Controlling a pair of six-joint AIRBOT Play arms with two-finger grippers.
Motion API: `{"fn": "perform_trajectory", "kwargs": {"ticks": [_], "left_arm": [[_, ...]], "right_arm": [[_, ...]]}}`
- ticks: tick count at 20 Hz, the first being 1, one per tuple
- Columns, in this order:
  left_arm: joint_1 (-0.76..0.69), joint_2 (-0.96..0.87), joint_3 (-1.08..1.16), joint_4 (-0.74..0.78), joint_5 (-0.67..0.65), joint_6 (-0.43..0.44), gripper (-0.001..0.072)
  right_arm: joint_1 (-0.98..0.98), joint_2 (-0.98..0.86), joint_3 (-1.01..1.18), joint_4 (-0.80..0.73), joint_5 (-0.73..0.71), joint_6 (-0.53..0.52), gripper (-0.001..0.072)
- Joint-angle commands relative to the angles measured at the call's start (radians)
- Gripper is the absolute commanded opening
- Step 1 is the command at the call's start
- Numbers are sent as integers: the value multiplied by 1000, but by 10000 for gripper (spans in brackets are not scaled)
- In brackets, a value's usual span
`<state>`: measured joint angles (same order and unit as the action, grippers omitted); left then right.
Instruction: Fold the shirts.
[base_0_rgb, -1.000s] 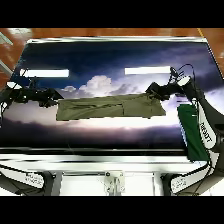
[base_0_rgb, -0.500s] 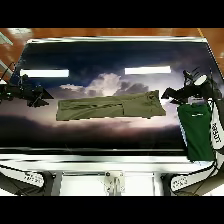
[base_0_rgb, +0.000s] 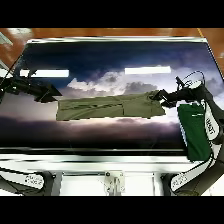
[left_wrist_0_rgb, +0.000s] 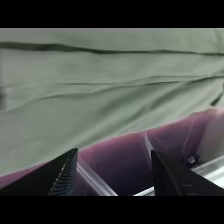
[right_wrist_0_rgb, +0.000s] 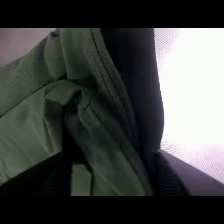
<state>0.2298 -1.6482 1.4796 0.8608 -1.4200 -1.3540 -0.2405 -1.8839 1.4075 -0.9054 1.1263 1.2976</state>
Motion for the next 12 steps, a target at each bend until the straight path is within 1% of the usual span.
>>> {"fn": "perform_trajectory", "kwargs": {"ticks": [1,2,3,4,5,6,8,9,12], "left_arm": [[-56,6,8,-28,36,6,523],[-72,6,8,-28,59,6,521],[-87,6,8,-28,84,6,492],[-104,6,8,-28,109,6,387],[-126,5,7,-28,138,6,280],[-153,3,7,-29,161,8,153],[-224,-8,6,-35,207,52,42],[-266,-15,0,-35,246,55,42],[-417,-50,-33,-79,382,55,41]], "right_arm": [[21,-29,-2,83,14,-81,382],[31,-22,-2,112,31,-139,290],[37,-8,-2,124,47,-179,238],[37,13,-2,125,61,-192,130],[35,43,-2,125,77,-192,67],[30,79,-2,121,96,-192,67],[28,170,-2,118,140,-180,66],[28,221,-2,118,159,-159,66],[32,362,-2,114,189,-51,66]]}}
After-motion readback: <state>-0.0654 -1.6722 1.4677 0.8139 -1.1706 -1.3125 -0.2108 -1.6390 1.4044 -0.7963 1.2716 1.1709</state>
